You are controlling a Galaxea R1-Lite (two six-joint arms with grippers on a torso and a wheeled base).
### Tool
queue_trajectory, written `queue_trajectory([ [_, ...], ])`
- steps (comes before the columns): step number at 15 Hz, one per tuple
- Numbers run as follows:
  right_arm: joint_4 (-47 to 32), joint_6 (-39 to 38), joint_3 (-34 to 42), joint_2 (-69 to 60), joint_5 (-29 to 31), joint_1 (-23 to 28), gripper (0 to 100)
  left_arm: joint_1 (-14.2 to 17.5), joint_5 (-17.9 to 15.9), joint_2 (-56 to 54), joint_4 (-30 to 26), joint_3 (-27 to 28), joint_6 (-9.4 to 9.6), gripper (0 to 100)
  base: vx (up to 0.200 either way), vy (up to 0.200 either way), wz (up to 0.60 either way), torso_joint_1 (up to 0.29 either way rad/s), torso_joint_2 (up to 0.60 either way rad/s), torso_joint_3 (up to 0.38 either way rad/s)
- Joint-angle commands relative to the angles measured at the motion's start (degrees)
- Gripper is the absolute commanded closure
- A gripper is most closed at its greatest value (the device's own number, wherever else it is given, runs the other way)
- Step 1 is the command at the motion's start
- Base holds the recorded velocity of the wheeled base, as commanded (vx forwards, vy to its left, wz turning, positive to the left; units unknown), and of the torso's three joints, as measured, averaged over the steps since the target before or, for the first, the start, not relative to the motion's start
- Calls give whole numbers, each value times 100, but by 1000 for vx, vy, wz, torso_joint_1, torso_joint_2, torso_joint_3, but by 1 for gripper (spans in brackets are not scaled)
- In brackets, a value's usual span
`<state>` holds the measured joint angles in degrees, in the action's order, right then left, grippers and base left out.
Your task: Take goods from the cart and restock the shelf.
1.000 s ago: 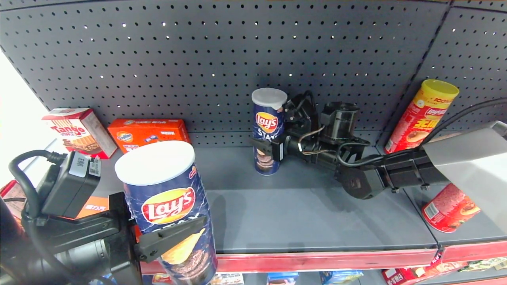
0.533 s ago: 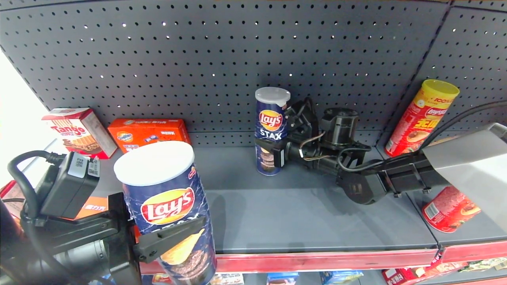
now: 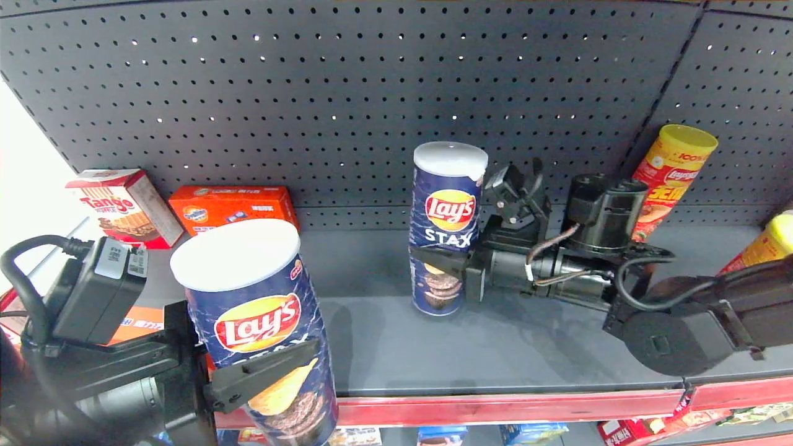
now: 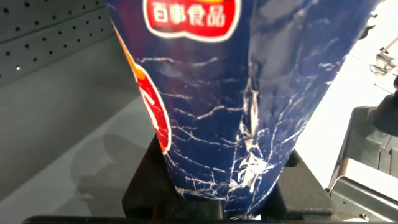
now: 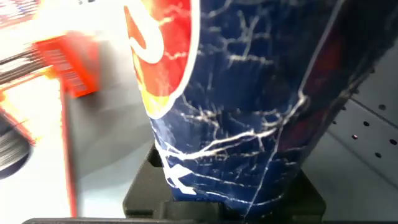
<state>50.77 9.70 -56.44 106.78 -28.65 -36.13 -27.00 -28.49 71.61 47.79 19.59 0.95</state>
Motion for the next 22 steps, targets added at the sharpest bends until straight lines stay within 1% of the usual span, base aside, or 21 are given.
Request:
queue_trajectory([
  [1, 258, 172, 731, -588, -53, -104, 100, 11, 1, -6, 3, 1, 2, 100, 0, 0, 0, 0, 0, 0],
  [2, 565, 286, 1267, -641, -44, -201, 100, 20, 10, -15, 3, 19, 2, 100, 0, 0, 0, 0, 0, 0],
  [3, 882, 339, 1584, -579, -44, -210, 100, 20, 10, -6, -6, 27, 2, 100, 0, 0, 0, 0, 0, 0],
  [5, 1418, 330, 1970, -412, -53, -210, 100, 20, 10, 2, -6, 62, -16, 100, 0, 0, 0, 0, 0, 0],
  [6, 1576, 322, 2014, -307, -88, -184, 100, 20, 10, 11, 3, 62, -95, 100, 0, 0, 0, 0, 0, 0],
  [7, 1637, 313, 1988, -219, -194, -166, 100, 28, 19, 11, 3, 62, -130, 100, 0, 0, 0, 0, 0, 0],
  [13, 1681, 322, 1566, 221, -493, 19, 100, 37, 28, 20, 3, 45, -130, 100, 0, 0, 0, 0, 0, 0],
  [15, 1681, 339, 1540, 273, -475, 10, 100, 37, 28, 20, 3, 27, -130, 100, 0, 0, 0, 0, 0, 0],
  [16, 1681, 339, 1566, 273, -449, 1, 0, 46, 28, 11, 3, 19, -130, 100, 0, 0, 0, 0, 0, 0],
  [19, 1681, 339, 1628, 168, -422, 10, 0, 99, 19, -6, 11, -8, -165, 100, 0, 0, 0, 0, 0, 0],
  [22, 1681, 339, 1935, -175, -405, 19, 0, 99, 19, -24, 11, -8, -165, 100, 0, 0, 0, 0, 0, 0],
])
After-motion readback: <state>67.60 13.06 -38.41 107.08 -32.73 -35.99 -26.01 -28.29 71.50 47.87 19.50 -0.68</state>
